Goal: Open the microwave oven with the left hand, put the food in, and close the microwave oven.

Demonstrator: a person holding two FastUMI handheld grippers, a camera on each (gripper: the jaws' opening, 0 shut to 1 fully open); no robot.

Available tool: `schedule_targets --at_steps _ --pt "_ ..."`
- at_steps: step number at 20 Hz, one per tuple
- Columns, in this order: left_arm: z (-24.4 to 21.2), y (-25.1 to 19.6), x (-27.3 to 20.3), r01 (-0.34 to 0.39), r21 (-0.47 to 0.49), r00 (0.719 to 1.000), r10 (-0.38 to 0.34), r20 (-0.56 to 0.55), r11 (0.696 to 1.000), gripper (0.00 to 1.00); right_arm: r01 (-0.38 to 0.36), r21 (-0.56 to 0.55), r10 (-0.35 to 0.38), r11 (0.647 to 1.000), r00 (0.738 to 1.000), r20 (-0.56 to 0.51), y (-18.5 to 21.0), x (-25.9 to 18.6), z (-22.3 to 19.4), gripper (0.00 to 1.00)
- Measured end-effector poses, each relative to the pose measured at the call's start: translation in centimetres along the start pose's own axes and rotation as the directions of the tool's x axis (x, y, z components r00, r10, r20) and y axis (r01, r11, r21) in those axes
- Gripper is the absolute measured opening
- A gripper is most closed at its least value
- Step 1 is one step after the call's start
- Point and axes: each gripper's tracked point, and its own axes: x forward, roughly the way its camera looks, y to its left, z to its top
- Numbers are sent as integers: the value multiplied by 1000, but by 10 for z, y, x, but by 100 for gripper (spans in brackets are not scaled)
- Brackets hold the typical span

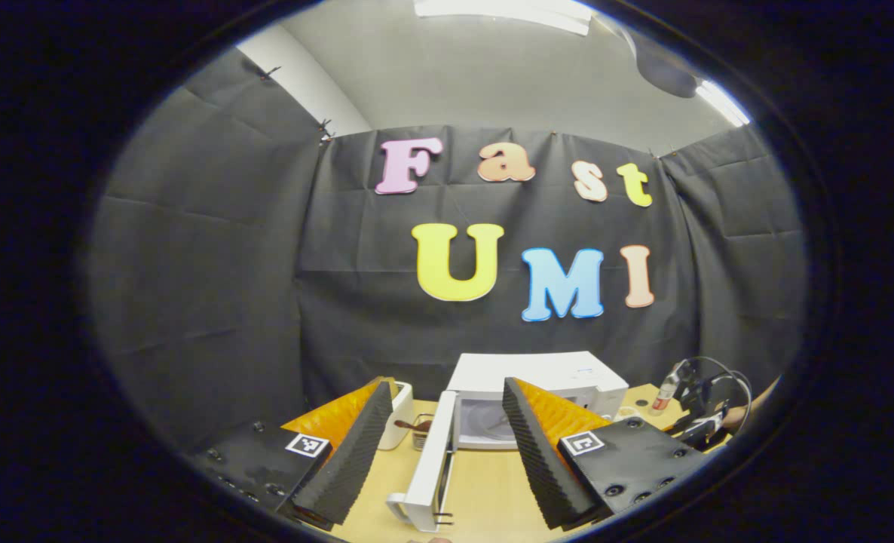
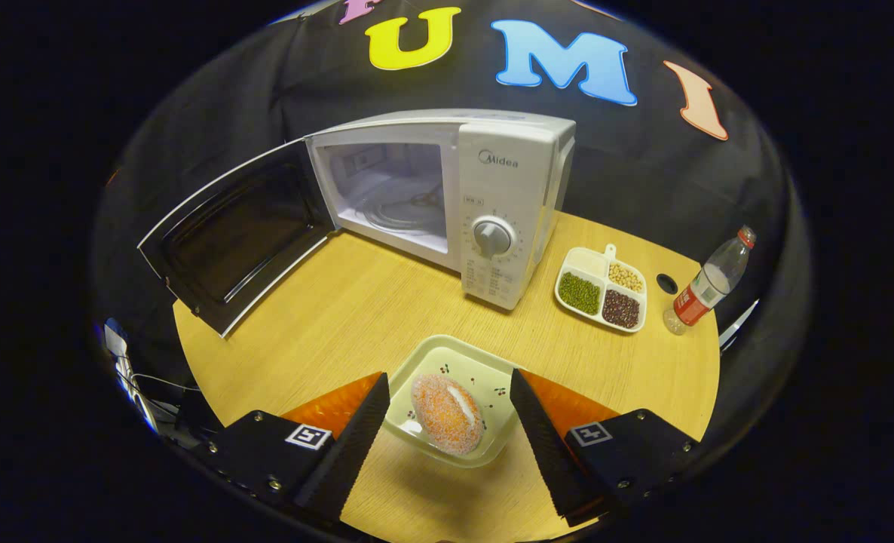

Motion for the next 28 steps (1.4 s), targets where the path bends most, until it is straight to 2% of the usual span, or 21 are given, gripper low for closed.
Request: schedule_targets --at_steps 4,5,6,8,9,10,13,15,16,18,19,20,24,26,28 --pt "7 -49 14 47 -43 999 -46 20 998 96 -31 6 31 1000 997 -71 1 22 -16 99" --pt "7 -59 15 59 -59 998 -58 21 997 99 -37 -5 36 999 995 -91 1 27 -21 99" --pt "5 -67 17 69 -67 997 -67 23 995 96 -38 -23 36 999 994 -107 0 31 -25 99" --pt "0 -76 17 78 -71 997 -77 18 994 94 -30 -60 21 998 990 -143 -4 38 -37 99" --pt "-3 -77 16 79 -69 997 -79 11 994 94 -33 -69 21 997 987 -161 -5 41 -44 99" --pt "-5 -78 16 78 -66 997 -78 3 995 99 -30 -79 16 996 984 -178 -7 43 -50 99" --pt "-11 -77 16 70 -70 997 -71 -14 995 96 -40 -94 18 995 975 -221 -8 50 -66 98" --pt "-15 -75 16 63 -76 998 -65 -18 995 96 -52 -110 22 993 967 -254 -6 53 -74 95" --pt "-18 -75 18 61 -79 998 -63 -19 995 94 -43 -131 8 990 966 -257 -8 54 -75 86" --pt "-22 -77 18 63 -88 997 -65 -29 994 96 -26 -165 -15 986 969 -245 -9 52 -71 71" --pt "-23 -79 19 66 -90 997 -69 -30 994 96 -2 -182 -40 983 972 -231 -11 50 -67 70" --pt "-23 -80 19 70 -91 997 -73 -29 993 96 9 -198 -53 980 975 -215 -10 47 -61 63" --pt "-25 -86 21 86 -90 996 -88 -21 992 96 73 -268 -119 961 981 -157 -9 29 -33 63" --pt "-23 -89 23 94 -93 995 -95 -12 991 99 118 -333 -159 935 982 -100 -6 19 -10 63" --pt "-22 -90 24 103 -95 995 -104 -4 990 96 175 -404 -204 898 979 -28 -4 8 18 63"
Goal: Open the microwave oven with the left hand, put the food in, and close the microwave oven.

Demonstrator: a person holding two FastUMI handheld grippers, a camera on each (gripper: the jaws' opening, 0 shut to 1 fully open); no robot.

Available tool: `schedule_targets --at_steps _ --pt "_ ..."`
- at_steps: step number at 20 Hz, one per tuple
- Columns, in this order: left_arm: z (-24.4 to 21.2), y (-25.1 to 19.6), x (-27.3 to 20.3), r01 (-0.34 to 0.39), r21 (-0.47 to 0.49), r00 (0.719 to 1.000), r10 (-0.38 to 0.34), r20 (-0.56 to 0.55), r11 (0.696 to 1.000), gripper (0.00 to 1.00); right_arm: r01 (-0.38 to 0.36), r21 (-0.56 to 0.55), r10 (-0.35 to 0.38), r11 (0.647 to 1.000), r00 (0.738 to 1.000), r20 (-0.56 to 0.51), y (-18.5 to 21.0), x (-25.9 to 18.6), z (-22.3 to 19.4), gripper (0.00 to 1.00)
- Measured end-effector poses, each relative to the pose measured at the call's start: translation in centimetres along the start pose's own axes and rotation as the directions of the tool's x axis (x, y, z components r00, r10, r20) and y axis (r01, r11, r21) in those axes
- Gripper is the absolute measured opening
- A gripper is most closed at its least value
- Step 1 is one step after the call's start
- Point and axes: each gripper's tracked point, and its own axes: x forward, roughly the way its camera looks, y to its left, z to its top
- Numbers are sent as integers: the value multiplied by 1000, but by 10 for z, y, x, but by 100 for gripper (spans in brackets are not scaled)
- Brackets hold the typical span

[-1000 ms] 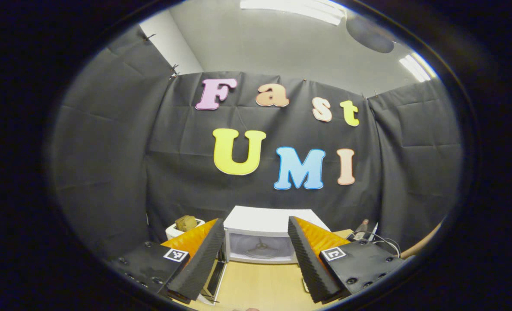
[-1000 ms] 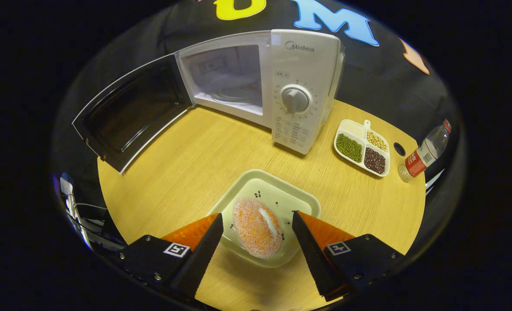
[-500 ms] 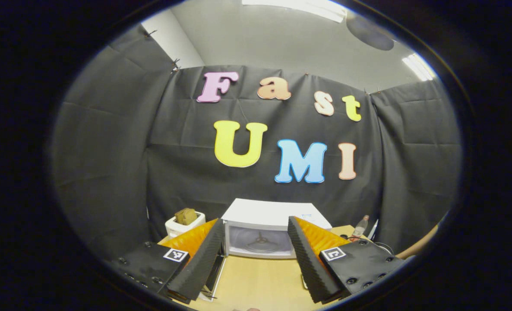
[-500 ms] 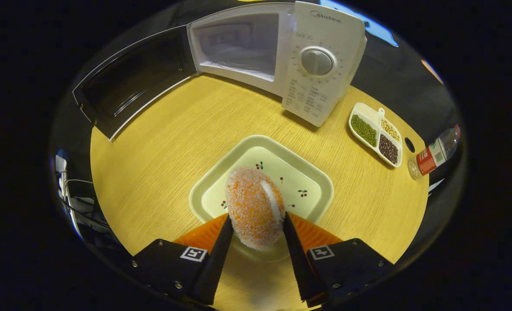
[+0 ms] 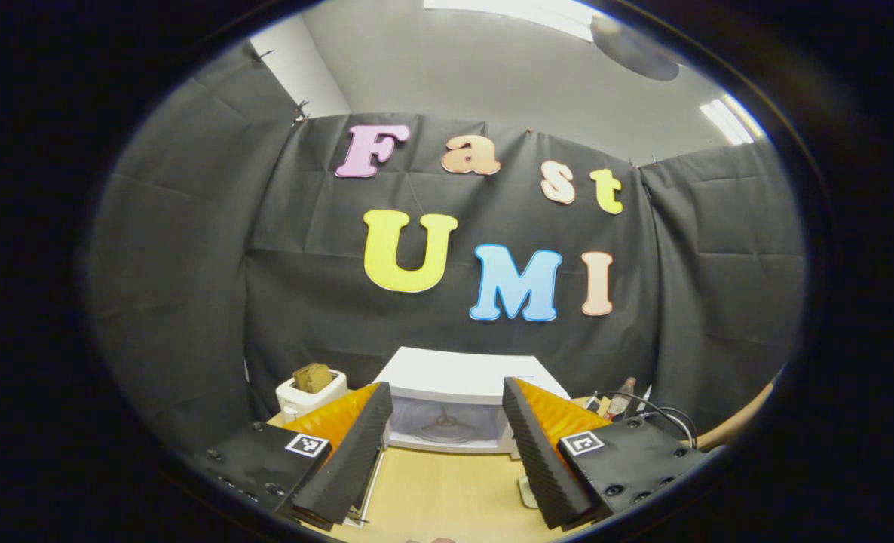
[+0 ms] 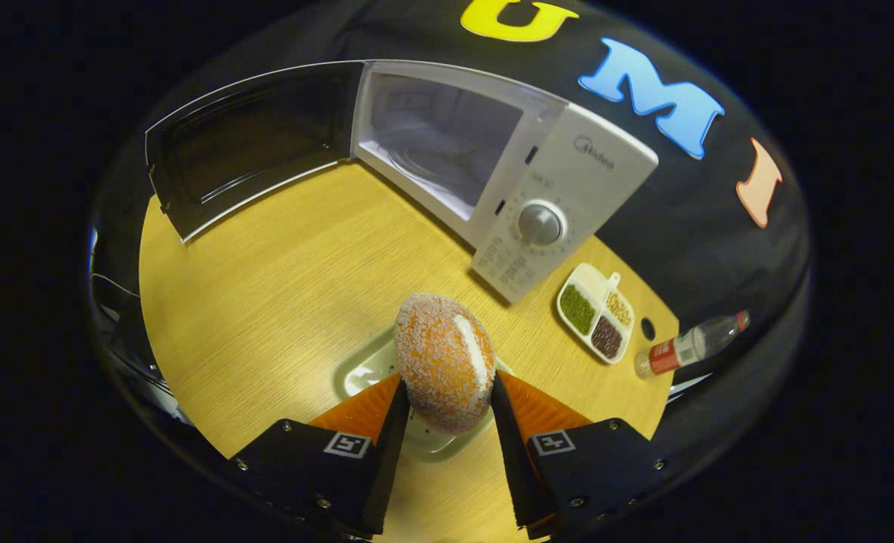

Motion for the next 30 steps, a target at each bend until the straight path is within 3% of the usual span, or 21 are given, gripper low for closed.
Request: schedule_targets --at_steps 3,6,12,17,21,24,30 --pt "2 2 0 0 -1 1000 0 8 1000 96 120 -123 -105 985 987 119 -14 -19 45 63" --pt "5 8 -5 -12 -2 1000 12 15 1000 96 231 -258 -173 938 958 230 -19 -33 85 63" --pt "3 27 -21 -68 -2 998 68 12 998 96 437 -472 -261 766 882 394 -19 -22 148 63" --pt "-4 48 -38 -127 4 992 127 -3 992 96 493 -542 -271 680 857 439 -17 14 176 63" --pt "-12 67 -47 -180 -2 983 180 -21 984 99 515 -581 -276 630 848 452 -7 46 194 63" --pt "-15 77 -54 -207 -4 978 207 -28 978 94 531 -594 -286 604 840 460 -4 72 203 63" --pt "-29 94 -60 -254 -27 965 252 -66 967 94 570 -623 -317 536 820 476 -8 126 224 63"
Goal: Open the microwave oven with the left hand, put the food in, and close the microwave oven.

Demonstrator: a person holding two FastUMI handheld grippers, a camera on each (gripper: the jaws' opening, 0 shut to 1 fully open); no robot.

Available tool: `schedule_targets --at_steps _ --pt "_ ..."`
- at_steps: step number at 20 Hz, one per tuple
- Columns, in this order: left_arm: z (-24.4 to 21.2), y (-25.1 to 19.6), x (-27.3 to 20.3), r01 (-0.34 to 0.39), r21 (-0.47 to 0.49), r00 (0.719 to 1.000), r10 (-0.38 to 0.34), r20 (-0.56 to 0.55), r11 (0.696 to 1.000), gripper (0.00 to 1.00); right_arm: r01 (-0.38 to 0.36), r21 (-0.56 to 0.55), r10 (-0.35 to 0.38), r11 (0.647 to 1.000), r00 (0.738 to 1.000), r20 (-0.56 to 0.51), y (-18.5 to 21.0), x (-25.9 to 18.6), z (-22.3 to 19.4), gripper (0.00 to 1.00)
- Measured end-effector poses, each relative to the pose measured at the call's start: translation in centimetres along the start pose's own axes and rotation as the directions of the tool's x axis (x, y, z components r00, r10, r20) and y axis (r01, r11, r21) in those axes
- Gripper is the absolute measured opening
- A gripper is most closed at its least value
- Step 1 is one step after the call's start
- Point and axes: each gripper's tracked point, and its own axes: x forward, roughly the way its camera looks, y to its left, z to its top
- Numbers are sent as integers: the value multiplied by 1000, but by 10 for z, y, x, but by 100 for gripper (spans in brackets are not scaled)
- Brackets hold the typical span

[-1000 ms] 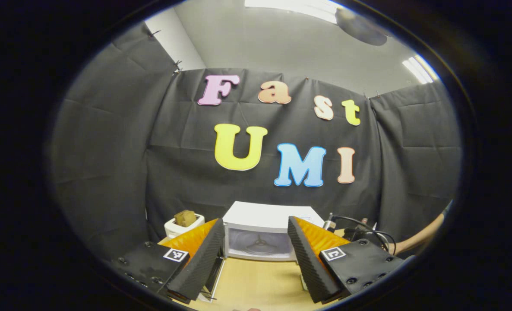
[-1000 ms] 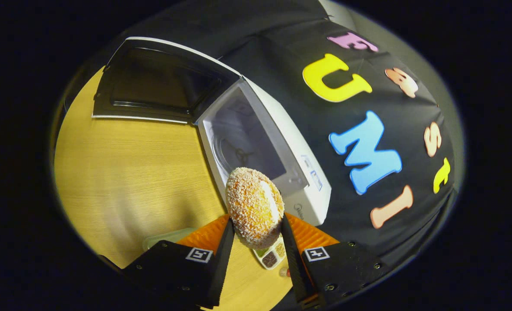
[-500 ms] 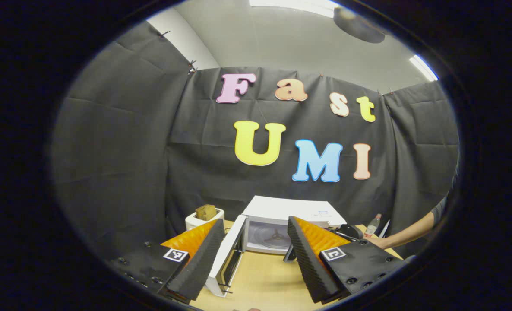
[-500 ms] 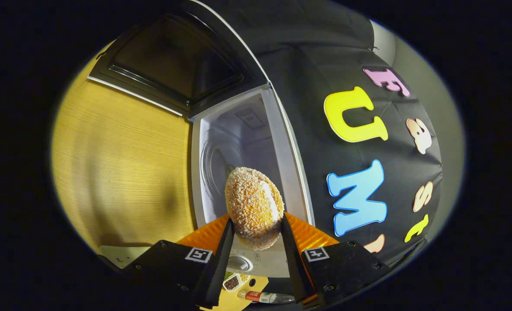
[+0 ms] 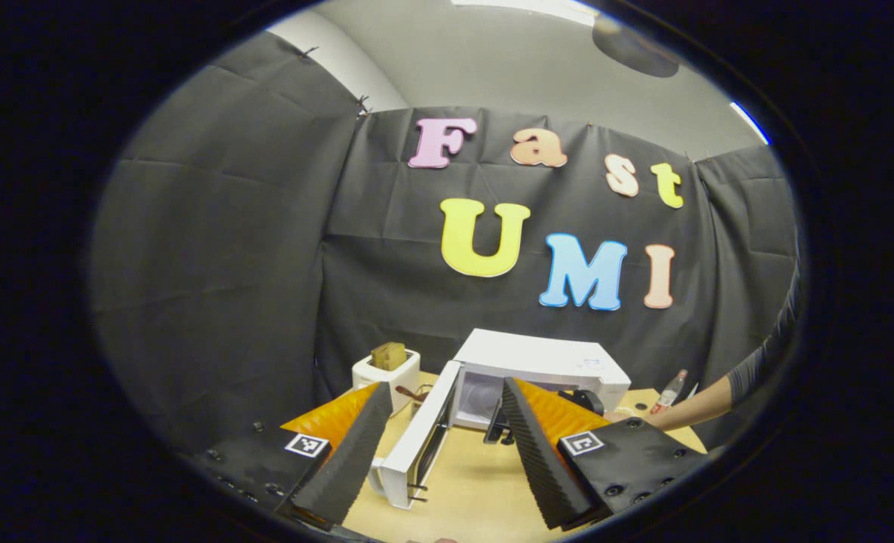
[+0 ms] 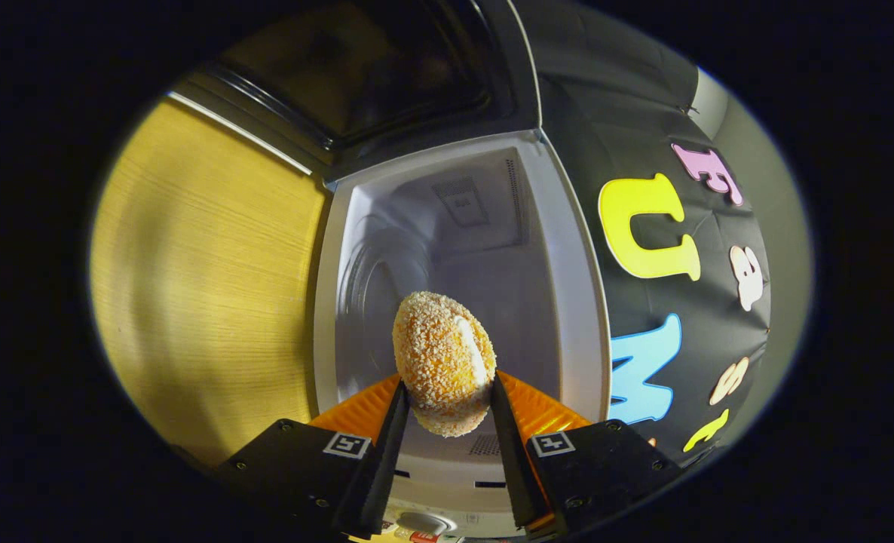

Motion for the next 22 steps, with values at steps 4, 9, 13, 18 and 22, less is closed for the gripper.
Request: schedule_targets --at_steps 4,9,13,18,22 --pt "-3 6 4 -21 21 1000 21 -23 1000 94 35 -22 -35 999 999 -13 5 30 8 63" --pt "-3 12 5 -41 28 999 41 -34 999 94 -3 -21 3 1000 1000 8 11 62 17 63" --pt "-4 7 13 -36 13 999 37 -35 999 96 -20 18 20 1000 1000 4 13 62 13 92" --pt "-6 -19 24 26 4 999 -26 -38 1000 94 -85 113 84 990 996 12 23 42 6 97" --pt "-1 -32 31 74 20 997 -73 -34 997 94 -121 224 114 967 992 46 21 1 5 97"
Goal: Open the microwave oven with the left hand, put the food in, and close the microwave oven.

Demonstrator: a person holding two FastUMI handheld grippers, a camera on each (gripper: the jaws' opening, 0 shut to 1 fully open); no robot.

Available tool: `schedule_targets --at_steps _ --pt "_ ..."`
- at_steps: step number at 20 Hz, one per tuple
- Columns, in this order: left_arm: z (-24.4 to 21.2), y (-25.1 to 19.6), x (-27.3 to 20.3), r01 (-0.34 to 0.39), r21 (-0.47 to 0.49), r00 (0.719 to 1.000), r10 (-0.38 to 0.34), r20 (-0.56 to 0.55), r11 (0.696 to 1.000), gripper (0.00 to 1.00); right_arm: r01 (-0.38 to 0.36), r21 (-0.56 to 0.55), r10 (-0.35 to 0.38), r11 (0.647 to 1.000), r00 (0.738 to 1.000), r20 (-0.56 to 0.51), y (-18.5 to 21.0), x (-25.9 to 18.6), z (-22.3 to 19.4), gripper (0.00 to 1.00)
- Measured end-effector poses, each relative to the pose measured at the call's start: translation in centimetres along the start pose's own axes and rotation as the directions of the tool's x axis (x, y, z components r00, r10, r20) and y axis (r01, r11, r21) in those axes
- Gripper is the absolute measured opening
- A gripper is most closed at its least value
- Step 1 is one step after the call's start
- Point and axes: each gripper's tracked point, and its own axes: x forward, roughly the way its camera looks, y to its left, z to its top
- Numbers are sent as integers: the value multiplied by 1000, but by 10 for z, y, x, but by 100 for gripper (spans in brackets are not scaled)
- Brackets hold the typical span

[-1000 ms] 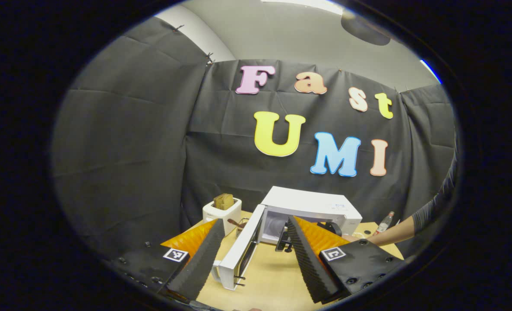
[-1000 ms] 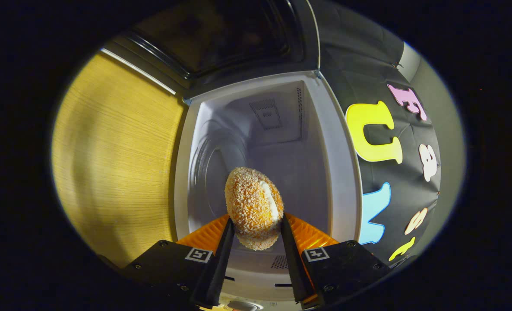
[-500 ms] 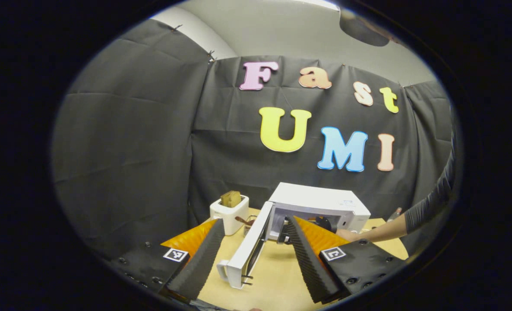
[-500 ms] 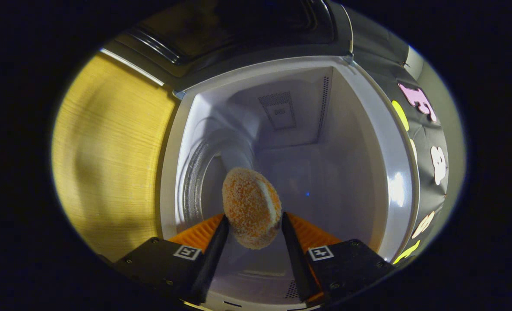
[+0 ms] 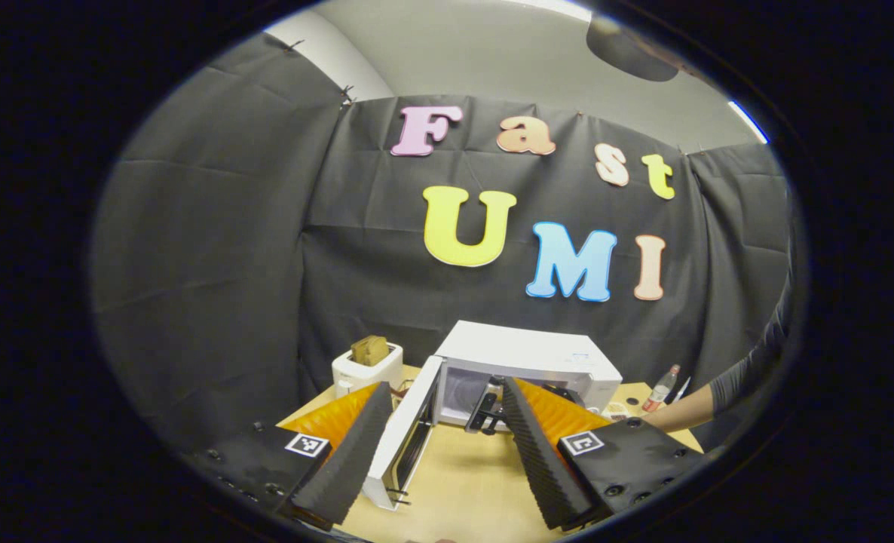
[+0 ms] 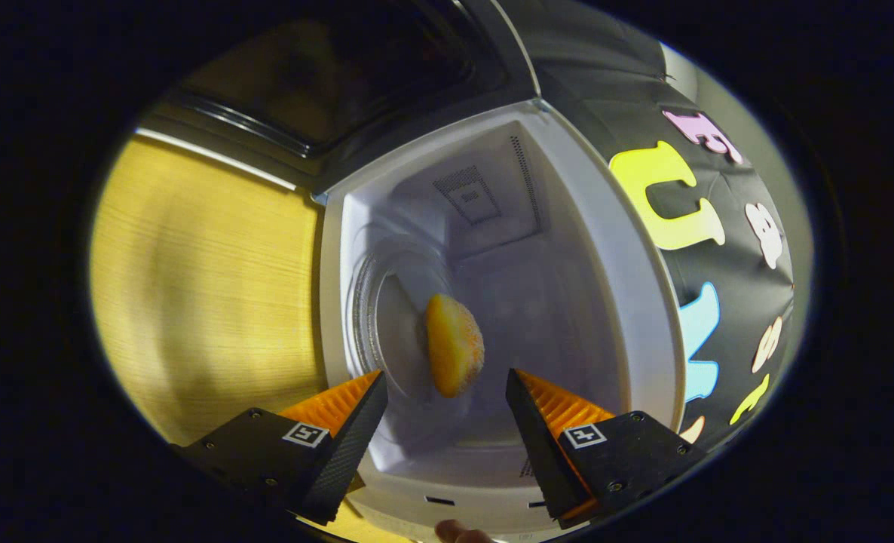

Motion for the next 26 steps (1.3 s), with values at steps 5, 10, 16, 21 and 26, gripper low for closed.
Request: schedule_targets --at_steps 5,10,16,21,26 --pt "4 -17 8 67 -5 998 -67 22 998 98 -53 235 43 971 998 49 -2 -75 3 98" --pt "-3 -29 12 143 -36 989 -142 37 989 94 -39 491 -14 870 995 103 -41 -155 8 97" --pt "4 -48 19 228 -28 972 -226 59 973 94 20 777 -131 629 988 80 -105 -235 13 97" --pt "16 -75 26 332 -11 941 -330 79 943 94 116 851 -273 512 961 33 -159 -286 5 97" --pt "13 -90 23 412 -25 909 -410 77 911 89 113 922 -353 369 935 27 -193 -334 8 97"
